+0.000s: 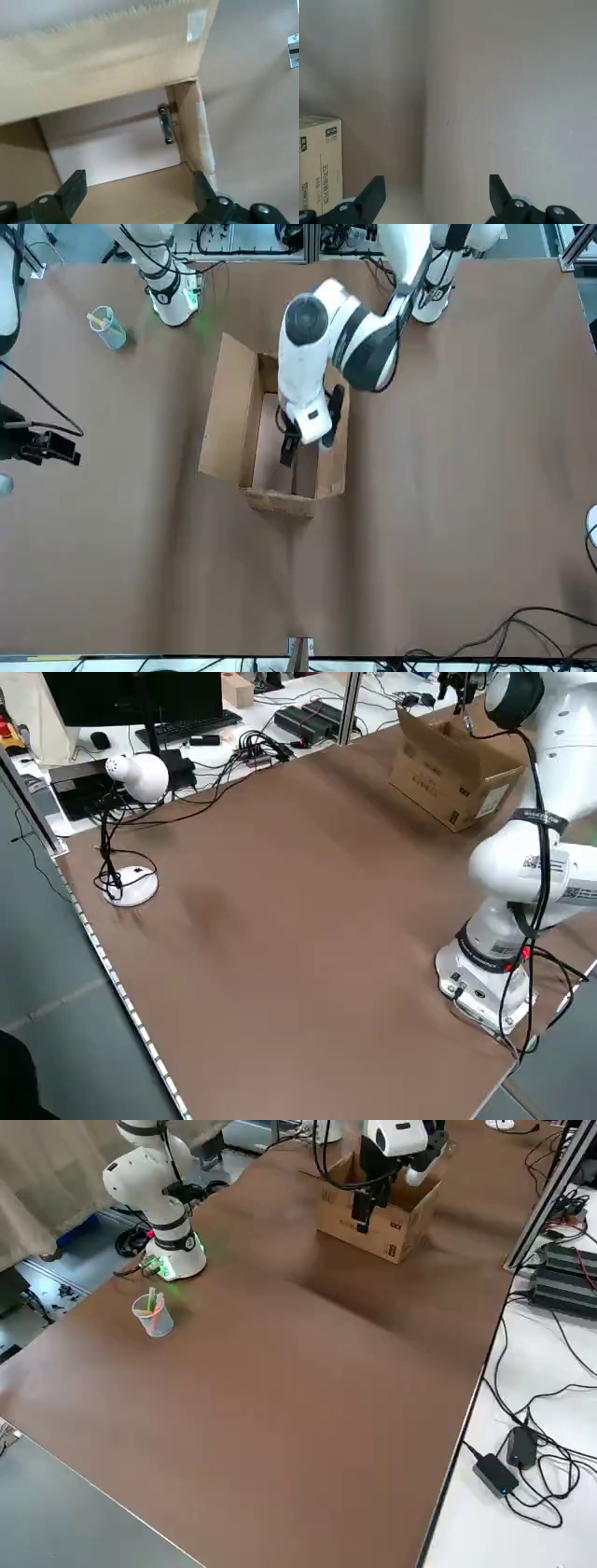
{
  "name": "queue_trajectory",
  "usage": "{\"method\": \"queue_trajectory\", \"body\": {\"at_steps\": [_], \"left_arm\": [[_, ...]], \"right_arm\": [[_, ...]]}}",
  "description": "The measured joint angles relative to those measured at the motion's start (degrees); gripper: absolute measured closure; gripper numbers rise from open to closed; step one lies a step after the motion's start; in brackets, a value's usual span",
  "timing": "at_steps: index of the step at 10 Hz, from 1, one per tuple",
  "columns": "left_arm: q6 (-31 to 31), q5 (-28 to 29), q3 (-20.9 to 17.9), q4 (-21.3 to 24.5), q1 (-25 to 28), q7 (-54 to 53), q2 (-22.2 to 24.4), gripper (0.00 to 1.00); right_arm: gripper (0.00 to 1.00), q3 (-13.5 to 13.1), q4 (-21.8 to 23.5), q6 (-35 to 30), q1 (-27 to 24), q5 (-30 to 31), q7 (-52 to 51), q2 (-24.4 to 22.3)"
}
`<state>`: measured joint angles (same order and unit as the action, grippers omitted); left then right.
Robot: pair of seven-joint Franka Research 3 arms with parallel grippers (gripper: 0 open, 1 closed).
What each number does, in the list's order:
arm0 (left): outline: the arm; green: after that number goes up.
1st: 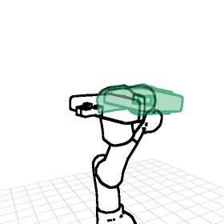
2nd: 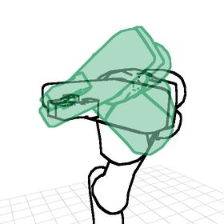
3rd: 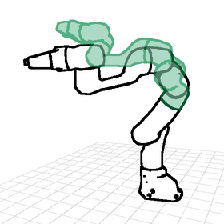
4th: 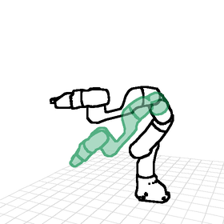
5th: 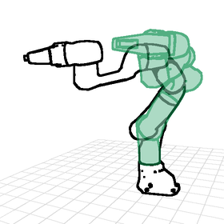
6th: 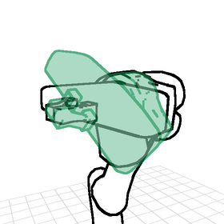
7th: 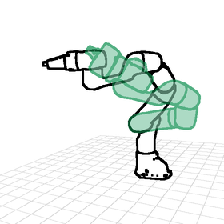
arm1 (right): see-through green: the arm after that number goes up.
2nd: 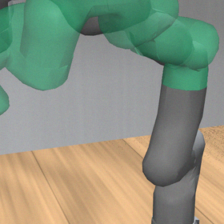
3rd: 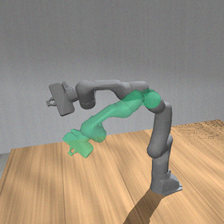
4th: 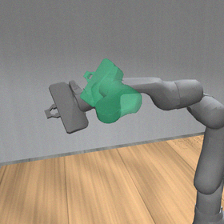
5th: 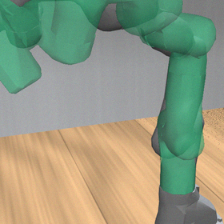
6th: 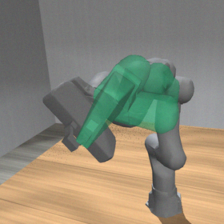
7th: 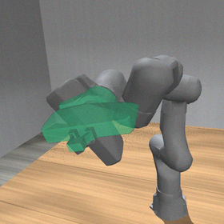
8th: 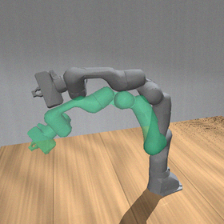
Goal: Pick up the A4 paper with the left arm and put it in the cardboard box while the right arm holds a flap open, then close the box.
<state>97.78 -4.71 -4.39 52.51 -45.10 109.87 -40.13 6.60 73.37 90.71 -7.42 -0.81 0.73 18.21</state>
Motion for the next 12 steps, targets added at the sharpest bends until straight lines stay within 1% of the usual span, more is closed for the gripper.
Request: {"method": "queue_trajectory", "body": {"at_steps": [1,3,4,5,7,8,10,11,12], "left_arm": [[-3.36,0.1,-0.19,0.23,0.41,-3.33,1.74,0.0],[-6.6,0.25,-0.56,1.63,2.56,-9.63,4.43,0.0],[-8.5,0.34,-0.66,2.31,4.39,-13.45,5.29,0.0],[-10.52,0.46,-0.74,2.95,6.81,-17.88,6.03,0.0],[-12.47,0.55,-0.9,5.23,13.04,-27.98,8.27,0.0],[-12.71,0.56,-0.94,7.13,16.21,-32.78,9.87,0.0],[-12.8,0.61,-0.94,11.08,22.45,-42.62,13.01,0.0],[-12.82,0.61,-0.89,13.15,25.92,-48.11,14.52,0.0],[-12.54,0.61,-0.86,15.85,28.98,-53.46,16.12,0.0]], "right_arm": [[0.01,0.02,0.01,-0.03,0.24,-0.01,0.0,0.01],[0.01,0.02,0.03,-0.24,0.52,-0.99,0.04,0.04],[0.0,-0.06,0.12,-0.33,0.37,-3.29,0.08,0.06],[0.0,-0.18,0.47,-0.39,-0.16,-6.83,0.09,0.09],[0.0,-0.29,2.14,-0.45,-2.12,-14.88,0.04,0.23],[0.0,-0.31,3.67,-0.56,-2.65,-18.56,0.0,0.39],[0.0,-0.36,8.32,-0.19,-3.27,-25.95,-0.83,1.02],[0.0,-0.39,10.89,0.94,-3.5,-28.5,-2.03,1.45],[0.0,-0.28,13.55,2.87,-3.4,-29.46,-2.93,1.8]]}}
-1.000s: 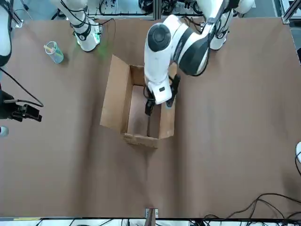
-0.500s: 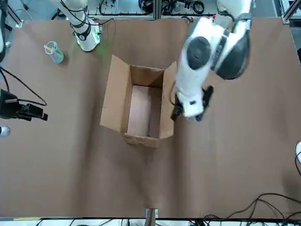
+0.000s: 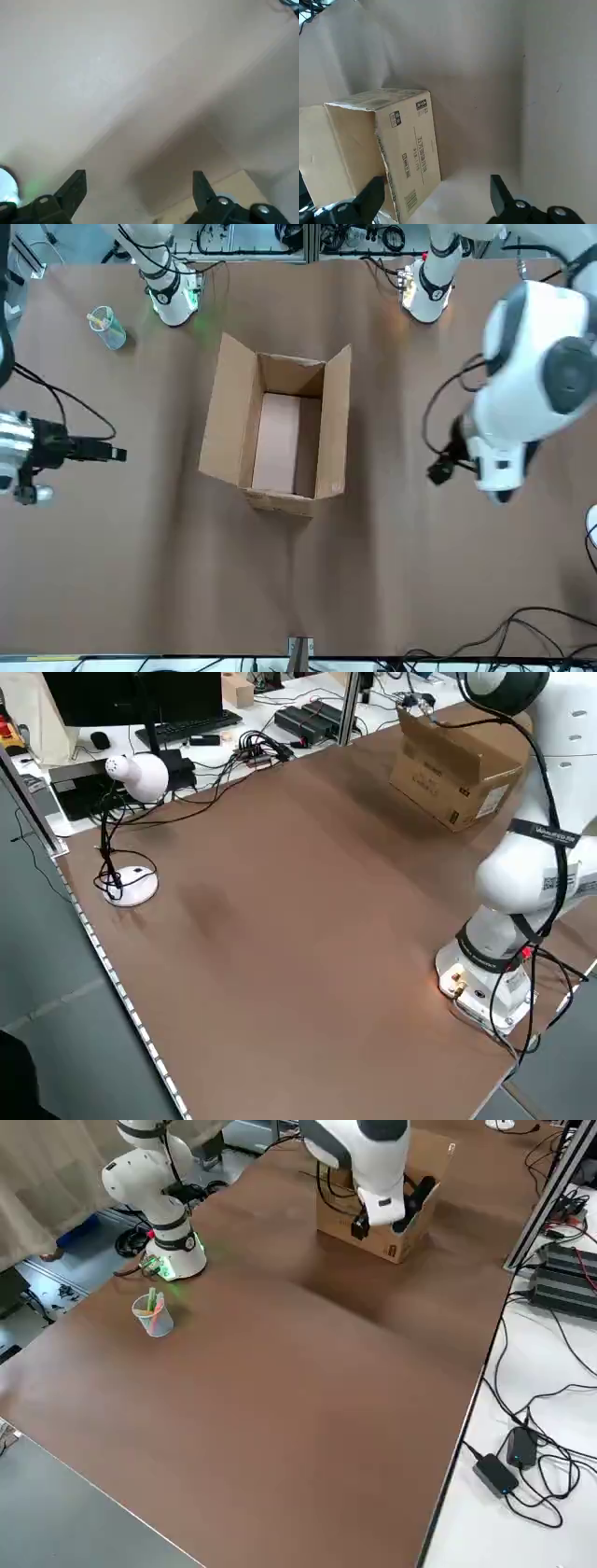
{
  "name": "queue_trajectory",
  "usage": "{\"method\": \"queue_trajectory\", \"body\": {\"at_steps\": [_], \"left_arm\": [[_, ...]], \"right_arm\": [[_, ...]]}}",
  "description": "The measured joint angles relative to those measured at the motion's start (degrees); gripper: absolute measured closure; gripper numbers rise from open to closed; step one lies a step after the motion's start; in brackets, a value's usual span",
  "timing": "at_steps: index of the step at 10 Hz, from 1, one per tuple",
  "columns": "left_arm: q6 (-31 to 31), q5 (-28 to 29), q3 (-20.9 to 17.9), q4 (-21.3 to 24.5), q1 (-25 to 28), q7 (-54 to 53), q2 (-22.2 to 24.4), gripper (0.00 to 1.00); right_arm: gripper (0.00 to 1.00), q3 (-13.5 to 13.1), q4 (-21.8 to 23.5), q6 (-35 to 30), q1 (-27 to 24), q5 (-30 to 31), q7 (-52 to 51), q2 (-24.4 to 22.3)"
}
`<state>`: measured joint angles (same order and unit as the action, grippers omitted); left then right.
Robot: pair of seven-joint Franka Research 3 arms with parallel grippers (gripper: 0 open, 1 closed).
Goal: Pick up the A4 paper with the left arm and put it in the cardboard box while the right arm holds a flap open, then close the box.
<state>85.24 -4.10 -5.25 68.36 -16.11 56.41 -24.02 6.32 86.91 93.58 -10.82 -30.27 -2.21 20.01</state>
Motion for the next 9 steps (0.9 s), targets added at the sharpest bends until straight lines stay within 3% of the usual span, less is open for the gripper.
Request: {"method": "queue_trajectory", "body": {"at_steps": [2,4,6,9], "left_arm": [[6.85,-0.02,0.09,10.34,3.92,-8.18,5.31,0.0],[17.29,-1.15,0.38,24.25,4.33,-10.55,12.2,0.0],[25.1,-4.64,2.11,34.97,3.73,-10.61,16.3,0.03],[27.49,-8.73,6.02,39.72,2.52,-6.84,15.51,0.5]], "right_arm": [[0.02,0.34,5.74,4.57,0.76,-1.5,-3.47,0.18],[0.03,0.33,10.94,6.93,0.92,-4.88,-7.74,0.22],[0.05,0.21,14.61,7.03,0.78,-10.02,-12.52,0.21],[0.24,0.33,18.25,6.98,0.98,-12.6,-16.33,0.21]]}}
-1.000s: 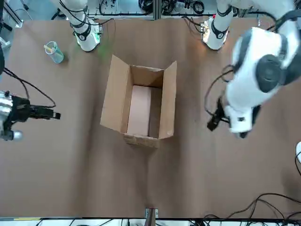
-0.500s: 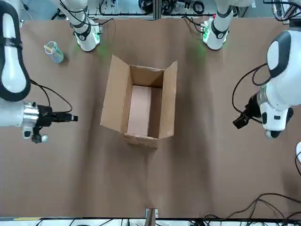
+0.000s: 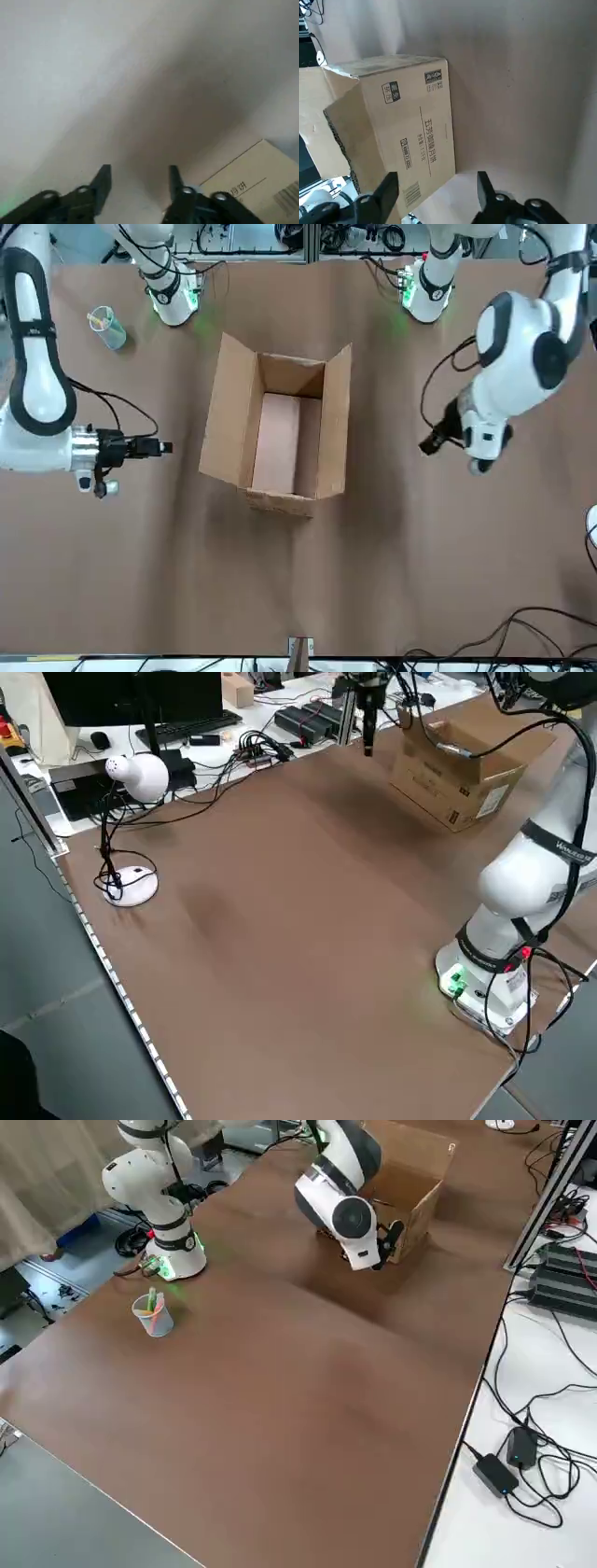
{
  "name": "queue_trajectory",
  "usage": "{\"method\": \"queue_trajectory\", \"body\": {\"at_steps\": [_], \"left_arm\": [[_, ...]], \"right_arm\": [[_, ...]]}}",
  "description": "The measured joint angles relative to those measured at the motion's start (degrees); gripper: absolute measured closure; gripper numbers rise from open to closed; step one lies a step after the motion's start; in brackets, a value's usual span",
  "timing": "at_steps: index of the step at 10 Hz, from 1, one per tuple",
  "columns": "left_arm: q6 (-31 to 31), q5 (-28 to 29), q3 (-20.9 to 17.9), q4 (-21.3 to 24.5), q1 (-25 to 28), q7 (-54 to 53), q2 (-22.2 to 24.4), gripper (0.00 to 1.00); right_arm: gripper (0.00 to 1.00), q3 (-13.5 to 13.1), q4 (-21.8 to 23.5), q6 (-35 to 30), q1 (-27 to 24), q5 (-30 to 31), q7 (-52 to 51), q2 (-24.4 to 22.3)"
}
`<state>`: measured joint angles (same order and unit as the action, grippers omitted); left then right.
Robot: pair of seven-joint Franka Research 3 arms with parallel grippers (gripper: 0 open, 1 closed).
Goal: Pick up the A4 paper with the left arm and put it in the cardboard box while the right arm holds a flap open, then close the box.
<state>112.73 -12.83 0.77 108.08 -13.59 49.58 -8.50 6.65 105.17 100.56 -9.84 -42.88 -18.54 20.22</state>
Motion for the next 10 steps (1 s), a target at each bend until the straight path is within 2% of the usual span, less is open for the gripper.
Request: {"method": "queue_trajectory", "body": {"at_steps": [1,2,3,4,7,9,10], "left_arm": [[0.26,-0.91,0.99,0.07,-0.14,0.68,-1.01,0.67],[0.53,-1.54,2.0,0.03,-0.16,0.78,-2.01,0.82],[1.27,-1.77,3.46,-0.03,-0.18,0.79,-3.04,0.96],[3.25,-1.92,5.22,-0.08,-0.22,0.82,-4.08,0.99],[7.7,-4.59,10.34,-1.06,-0.57,1.77,-6.69,0.99],[7.73,-5.17,11.31,-3.95,-1.82,5.2,-7.66,0.99],[7.73,-5.19,11.37,-5.74,-3.06,7.6,-8.34,0.99]], "right_arm": [[0.28,0.09,0.74,-0.01,0.46,-0.89,-0.13,-0.02],[0.47,0.18,1.47,0.06,1.32,-1.9,-0.16,-0.02],[0.62,0.22,2.05,0.32,2.29,-2.4,-0.16,-0.04],[0.79,0.24,2.85,1.15,3.41,-3.26,-0.16,-0.05],[0.86,0.28,5.71,2.99,6.3,-4.41,-0.15,-0.05],[0.96,0.29,7.79,1.53,6.85,-4.45,-0.16,-0.1],[0.97,0.3,8.58,0.76,6.9,-4.48,-0.17,-0.21]]}}
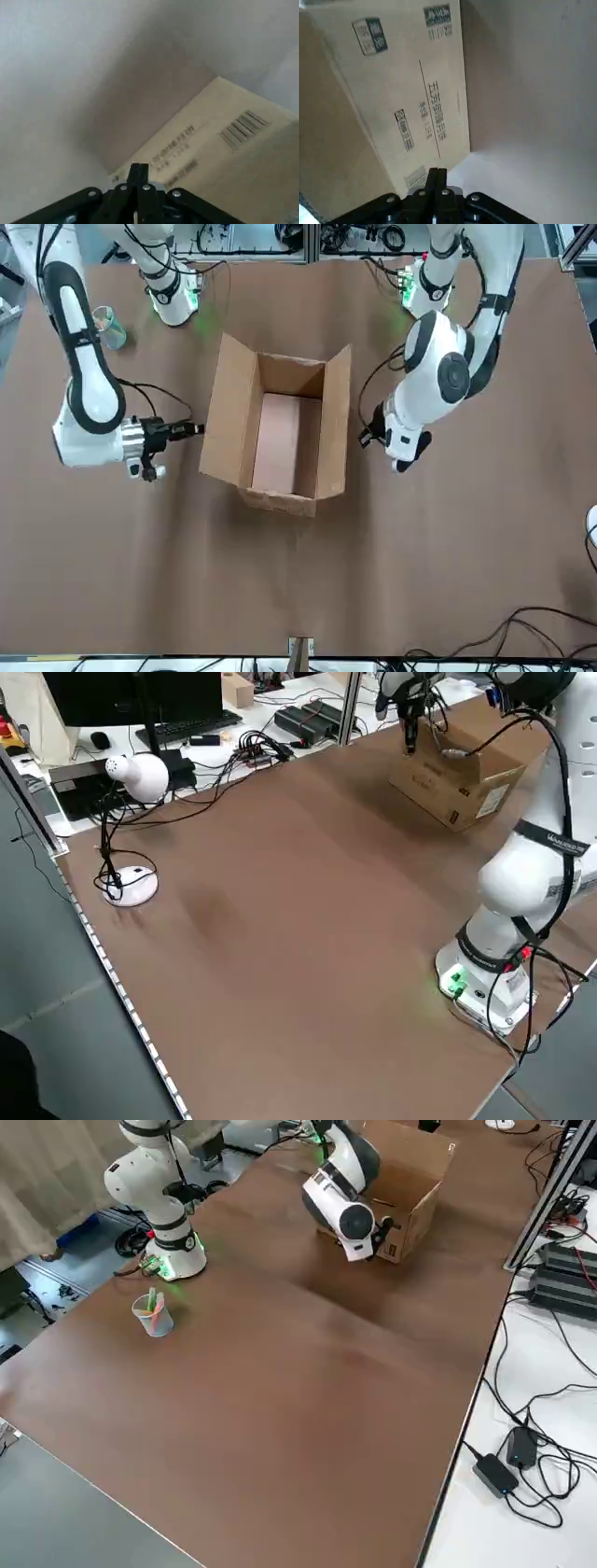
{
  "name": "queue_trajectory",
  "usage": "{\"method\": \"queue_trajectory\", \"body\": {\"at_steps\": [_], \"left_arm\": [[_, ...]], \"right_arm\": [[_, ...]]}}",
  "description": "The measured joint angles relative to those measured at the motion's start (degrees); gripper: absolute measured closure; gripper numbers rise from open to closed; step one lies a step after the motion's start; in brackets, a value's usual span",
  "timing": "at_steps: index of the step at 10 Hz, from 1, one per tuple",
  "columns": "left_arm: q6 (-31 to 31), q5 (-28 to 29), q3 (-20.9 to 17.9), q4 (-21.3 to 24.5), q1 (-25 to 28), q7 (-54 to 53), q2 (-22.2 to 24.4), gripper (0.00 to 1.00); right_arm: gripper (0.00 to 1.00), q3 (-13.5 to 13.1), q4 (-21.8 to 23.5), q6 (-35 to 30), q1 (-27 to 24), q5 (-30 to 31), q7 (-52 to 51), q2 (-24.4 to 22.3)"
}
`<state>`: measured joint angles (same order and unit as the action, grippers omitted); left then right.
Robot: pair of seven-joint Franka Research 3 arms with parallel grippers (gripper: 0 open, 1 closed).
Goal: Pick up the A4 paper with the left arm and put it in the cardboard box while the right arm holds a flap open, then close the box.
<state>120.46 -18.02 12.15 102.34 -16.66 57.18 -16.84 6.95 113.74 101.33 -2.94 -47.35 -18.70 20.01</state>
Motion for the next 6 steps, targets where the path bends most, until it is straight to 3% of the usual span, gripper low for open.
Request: {"method": "queue_trajectory", "body": {"at_steps": [3,6], "left_arm": [[0.0,-0.01,0.12,-4.85,-3.03,6.3,-2.16,0.99],[0.08,-0.01,0.14,-10.44,-7.29,12.87,-7.24,0.99]], "right_arm": [[0.98,0.02,0.19,-2.36,0.06,-2.44,0.07,-0.71],[0.99,0.09,0.21,-3.02,1.21,-6.9,0.55,-1.28]]}}
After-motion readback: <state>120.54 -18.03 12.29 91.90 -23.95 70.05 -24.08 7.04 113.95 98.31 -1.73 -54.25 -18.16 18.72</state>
